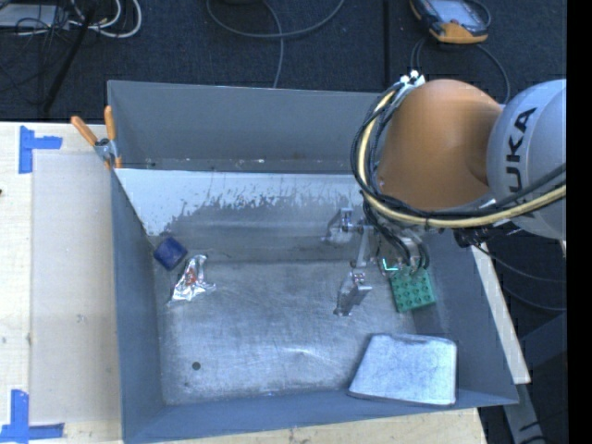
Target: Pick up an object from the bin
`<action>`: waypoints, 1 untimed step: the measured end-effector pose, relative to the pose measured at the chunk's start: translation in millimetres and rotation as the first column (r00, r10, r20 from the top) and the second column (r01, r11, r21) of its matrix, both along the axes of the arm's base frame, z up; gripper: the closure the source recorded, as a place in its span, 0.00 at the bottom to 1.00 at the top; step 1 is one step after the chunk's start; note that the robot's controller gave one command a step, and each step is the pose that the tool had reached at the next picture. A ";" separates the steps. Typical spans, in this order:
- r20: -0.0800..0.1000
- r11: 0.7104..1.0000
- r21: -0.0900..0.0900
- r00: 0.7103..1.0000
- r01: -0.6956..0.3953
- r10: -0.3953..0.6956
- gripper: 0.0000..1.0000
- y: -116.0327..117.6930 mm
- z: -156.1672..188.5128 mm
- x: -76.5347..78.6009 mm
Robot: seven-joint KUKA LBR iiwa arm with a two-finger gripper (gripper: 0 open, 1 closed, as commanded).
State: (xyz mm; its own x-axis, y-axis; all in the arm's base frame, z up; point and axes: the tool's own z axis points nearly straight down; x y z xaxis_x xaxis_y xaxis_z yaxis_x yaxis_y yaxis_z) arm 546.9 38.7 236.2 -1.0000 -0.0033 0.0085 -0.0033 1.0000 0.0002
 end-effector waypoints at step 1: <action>0.030 0.928 -0.001 0.927 -0.374 0.374 0.00 -56.0 -162.5 -63.4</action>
Offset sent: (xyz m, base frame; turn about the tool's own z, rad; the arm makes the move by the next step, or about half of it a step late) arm -0.0697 -0.0601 -0.1662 -0.3845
